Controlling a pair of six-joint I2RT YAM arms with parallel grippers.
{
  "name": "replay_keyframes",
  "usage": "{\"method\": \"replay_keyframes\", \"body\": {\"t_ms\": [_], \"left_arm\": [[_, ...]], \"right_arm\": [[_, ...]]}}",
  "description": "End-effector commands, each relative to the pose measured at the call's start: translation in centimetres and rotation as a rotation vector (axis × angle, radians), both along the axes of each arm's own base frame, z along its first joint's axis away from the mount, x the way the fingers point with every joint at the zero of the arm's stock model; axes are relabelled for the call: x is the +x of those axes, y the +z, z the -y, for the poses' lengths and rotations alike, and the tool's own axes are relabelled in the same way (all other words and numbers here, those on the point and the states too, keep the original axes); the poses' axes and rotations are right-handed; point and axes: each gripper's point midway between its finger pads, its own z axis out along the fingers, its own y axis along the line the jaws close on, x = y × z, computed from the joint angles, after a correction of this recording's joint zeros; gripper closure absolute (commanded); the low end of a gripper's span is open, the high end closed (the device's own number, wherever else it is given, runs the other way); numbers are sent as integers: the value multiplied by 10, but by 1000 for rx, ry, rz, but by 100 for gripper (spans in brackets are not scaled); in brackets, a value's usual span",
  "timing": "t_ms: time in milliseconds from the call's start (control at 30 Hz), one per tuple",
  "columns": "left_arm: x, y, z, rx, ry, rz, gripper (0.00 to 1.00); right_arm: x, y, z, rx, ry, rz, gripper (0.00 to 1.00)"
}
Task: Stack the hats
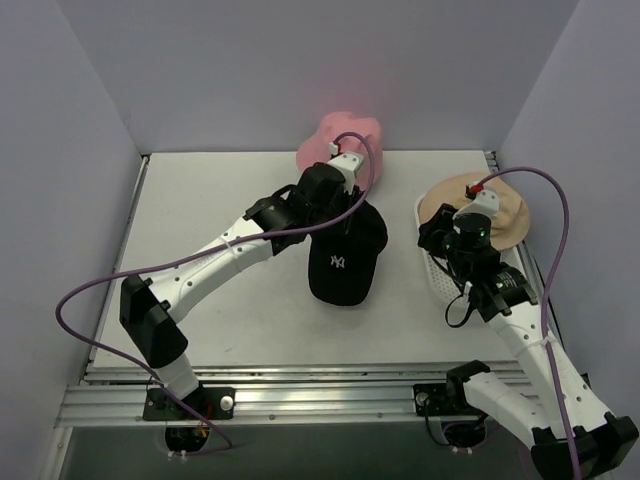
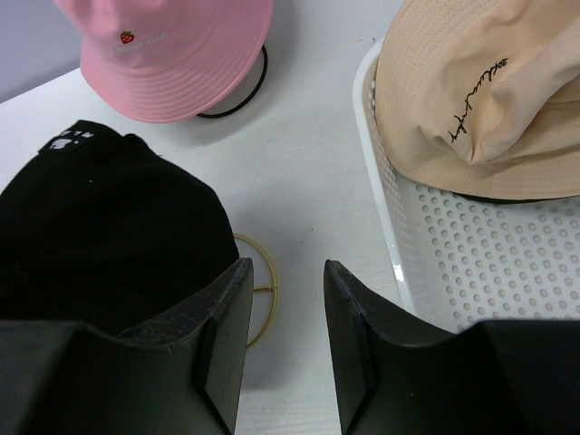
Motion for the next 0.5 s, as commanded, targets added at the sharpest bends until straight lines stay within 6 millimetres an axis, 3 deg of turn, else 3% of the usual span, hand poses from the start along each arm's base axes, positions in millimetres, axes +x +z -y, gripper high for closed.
{"method": "replay_keyframes", "body": {"t_ms": [0, 67, 167, 467], "left_arm": [[3, 23, 3, 1, 17, 62, 66], [2, 28, 6, 2, 18, 77, 74], [0, 32, 9, 20, 20, 87, 74], [1, 15, 13, 119, 48, 78, 53]], "right_arm": [[-3, 21, 3, -6, 4, 48, 66], [-4, 19, 3, -8, 5, 42, 66], [-4, 14, 1, -7, 14, 33, 66], [-3, 4, -3, -5, 30, 23, 66]]}}
